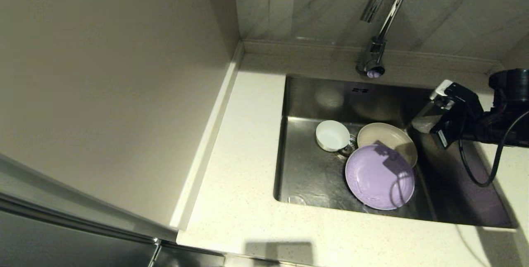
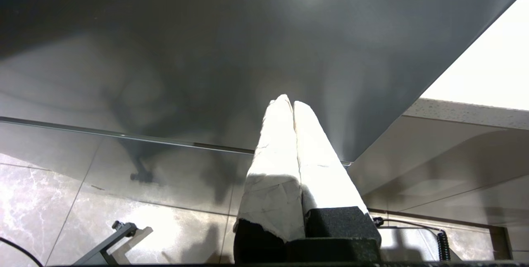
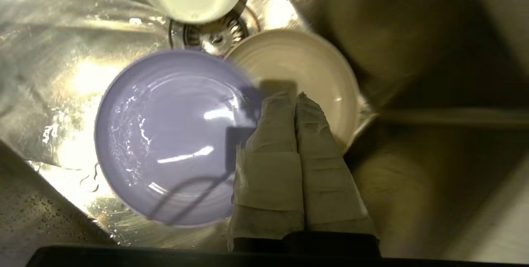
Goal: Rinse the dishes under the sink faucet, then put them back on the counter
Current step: Put a bowl back to the table from the sink
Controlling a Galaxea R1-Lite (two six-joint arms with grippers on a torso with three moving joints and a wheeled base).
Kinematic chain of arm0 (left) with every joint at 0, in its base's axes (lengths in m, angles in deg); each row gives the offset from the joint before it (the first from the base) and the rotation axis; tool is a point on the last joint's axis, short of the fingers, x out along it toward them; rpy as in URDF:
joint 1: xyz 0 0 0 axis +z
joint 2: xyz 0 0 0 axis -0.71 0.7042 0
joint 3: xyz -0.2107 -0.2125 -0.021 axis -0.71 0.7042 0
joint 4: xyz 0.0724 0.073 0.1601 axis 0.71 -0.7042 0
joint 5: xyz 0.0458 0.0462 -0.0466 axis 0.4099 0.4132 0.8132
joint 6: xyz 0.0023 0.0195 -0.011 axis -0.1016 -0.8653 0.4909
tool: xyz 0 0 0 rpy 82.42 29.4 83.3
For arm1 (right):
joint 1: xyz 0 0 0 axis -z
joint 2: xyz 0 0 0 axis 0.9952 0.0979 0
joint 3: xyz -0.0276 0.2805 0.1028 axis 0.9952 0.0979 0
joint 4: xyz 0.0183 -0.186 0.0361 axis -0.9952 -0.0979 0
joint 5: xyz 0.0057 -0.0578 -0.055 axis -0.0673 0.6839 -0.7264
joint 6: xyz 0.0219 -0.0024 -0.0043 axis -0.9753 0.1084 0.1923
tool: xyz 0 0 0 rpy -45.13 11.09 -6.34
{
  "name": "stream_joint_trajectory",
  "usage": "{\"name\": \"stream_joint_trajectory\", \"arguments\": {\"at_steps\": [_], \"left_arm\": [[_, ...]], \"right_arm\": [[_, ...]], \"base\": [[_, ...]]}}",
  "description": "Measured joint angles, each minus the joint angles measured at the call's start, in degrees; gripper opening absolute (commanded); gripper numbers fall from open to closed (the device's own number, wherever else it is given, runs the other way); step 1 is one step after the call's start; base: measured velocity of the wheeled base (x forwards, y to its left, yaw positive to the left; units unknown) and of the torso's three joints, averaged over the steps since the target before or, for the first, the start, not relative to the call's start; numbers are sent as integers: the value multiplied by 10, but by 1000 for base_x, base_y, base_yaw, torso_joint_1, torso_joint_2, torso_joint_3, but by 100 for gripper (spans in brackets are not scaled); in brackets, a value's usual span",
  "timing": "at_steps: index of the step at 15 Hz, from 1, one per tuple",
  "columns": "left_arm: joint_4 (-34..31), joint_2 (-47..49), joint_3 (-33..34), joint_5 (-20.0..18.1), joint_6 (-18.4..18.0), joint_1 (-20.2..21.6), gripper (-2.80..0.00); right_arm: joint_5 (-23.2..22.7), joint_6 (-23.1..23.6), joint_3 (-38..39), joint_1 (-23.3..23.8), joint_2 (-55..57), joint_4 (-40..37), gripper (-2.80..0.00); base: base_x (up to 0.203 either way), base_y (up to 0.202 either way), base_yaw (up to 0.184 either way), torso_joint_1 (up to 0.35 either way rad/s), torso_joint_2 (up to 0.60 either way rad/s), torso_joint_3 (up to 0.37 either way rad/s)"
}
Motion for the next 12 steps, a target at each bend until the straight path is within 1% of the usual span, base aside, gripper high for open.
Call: {"name": "stream_joint_trajectory", "arguments": {"at_steps": [5, 8, 9, 10, 12], "left_arm": [[0, 0, 0, 0, 0, 0, -280], [0, 0, 0, 0, 0, 0, -280], [0, 0, 0, 0, 0, 0, -280], [0, 0, 0, 0, 0, 0, -280], [0, 0, 0, 0, 0, 0, -280]], "right_arm": [[12, 4, 12, -4, -20, -2, -280], [48, 8, 10, -40, -4, -1, -280], [54, 15, 10, -54, 4, 0, -186], [60, 31, 10, -68, 13, 0, 0], [68, 53, 13, -92, 31, 2, 0]], "base": [[0, 0, 0, 0, 0, 0], [0, 0, 0, 0, 0, 0], [0, 0, 0, 0, 0, 0], [0, 0, 0, 0, 0, 0], [0, 0, 0, 0, 0, 0]]}}
